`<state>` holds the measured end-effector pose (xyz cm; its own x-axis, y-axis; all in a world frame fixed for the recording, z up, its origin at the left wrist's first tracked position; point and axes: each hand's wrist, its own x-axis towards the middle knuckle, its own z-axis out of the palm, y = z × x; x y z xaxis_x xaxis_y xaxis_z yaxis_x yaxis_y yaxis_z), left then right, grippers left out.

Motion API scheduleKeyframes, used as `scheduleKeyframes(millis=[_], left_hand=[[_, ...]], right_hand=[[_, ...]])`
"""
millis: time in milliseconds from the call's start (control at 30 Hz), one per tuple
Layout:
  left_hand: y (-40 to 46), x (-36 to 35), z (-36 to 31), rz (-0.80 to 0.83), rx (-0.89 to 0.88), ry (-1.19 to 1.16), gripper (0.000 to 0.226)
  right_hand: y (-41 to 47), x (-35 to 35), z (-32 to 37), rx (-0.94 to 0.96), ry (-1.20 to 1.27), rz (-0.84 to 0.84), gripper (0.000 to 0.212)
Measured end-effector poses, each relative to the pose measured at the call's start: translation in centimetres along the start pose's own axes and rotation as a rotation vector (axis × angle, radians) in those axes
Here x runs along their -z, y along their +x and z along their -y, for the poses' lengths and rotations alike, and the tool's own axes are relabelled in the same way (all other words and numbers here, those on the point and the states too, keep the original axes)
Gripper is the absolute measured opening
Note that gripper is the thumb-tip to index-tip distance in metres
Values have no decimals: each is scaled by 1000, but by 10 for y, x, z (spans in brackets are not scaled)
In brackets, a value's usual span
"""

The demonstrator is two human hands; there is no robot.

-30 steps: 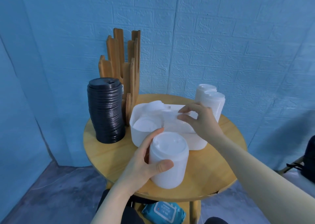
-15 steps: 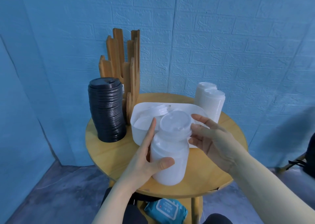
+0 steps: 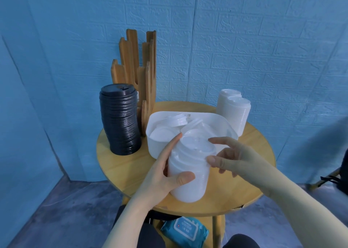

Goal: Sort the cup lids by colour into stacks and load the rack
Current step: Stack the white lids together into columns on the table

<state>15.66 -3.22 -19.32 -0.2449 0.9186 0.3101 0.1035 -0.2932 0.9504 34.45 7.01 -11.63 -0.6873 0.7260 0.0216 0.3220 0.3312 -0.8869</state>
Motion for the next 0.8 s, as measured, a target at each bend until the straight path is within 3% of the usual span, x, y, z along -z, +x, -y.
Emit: scheduleKeyframes(millis=[133,267,333,633,800], left_hand=[[0,1,0,-3,15,10,89],[0,1,1,-4,13,7,88],[0,1,1,-2,11,1,90],[1,1,5,12,-2,-37,107],[3,3,8,2,21,-26,109]], right_hand=[[8,5,-1,123,-195,-3,72],[19,3,7,201,-33,185,64],[25,1,11,220,-79,220,61],[26,-19,25,201,-298,83,61],[20,-33,37,174,-612,-58,67]])
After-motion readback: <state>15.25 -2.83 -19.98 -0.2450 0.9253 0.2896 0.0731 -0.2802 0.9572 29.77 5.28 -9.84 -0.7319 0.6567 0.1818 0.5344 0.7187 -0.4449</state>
